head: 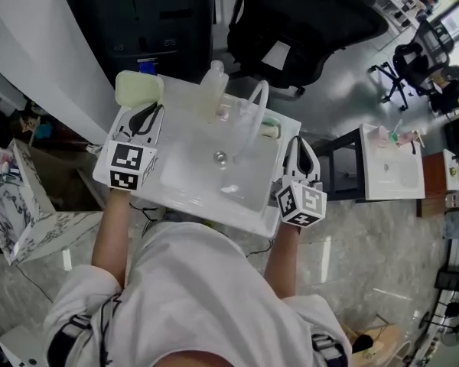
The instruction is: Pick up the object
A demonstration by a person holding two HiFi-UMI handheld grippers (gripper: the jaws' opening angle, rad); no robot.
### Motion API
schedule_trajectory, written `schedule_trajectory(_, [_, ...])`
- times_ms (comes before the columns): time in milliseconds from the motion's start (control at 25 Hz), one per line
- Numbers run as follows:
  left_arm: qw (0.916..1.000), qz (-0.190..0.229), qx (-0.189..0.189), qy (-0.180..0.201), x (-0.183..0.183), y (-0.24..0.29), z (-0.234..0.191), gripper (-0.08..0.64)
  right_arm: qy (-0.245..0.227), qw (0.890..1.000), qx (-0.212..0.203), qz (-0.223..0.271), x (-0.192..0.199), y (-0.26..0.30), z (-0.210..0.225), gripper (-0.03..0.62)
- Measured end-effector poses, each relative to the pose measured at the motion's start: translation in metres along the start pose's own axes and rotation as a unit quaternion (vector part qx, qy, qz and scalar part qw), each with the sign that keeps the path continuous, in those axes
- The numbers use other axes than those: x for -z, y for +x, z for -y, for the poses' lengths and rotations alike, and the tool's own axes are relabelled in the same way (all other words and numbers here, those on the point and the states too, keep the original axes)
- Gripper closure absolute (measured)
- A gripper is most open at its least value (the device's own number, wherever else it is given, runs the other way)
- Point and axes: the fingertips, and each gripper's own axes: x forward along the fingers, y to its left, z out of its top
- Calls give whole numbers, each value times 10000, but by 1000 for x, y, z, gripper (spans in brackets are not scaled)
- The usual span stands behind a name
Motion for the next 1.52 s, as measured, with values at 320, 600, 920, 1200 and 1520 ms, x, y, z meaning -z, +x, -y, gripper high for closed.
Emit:
schedule_trajectory(320, [9995,316,69,14,-22,-10,0,512,-63,9999,41,137,-15,-7,-4,588])
schedule_trajectory(600, [9992,381,85,34,-26,-11,5,512,-184,9997,59,122,-17,-10,-2,588])
schedule_trajectory(920, [9994,330,44,-2,-20,-9,-2,513,-176,9998,51,87,-13,-3,-3,588])
schedule_trajectory(1200, [9995,315,81,40,-18,-5,-2,514,-177,9998,22,92,-12,4,-4,588])
schedule_trajectory(1520, [9995,302,99,79,-22,-1,-3,515,-224,9997,16,70,-14,9,-2,588])
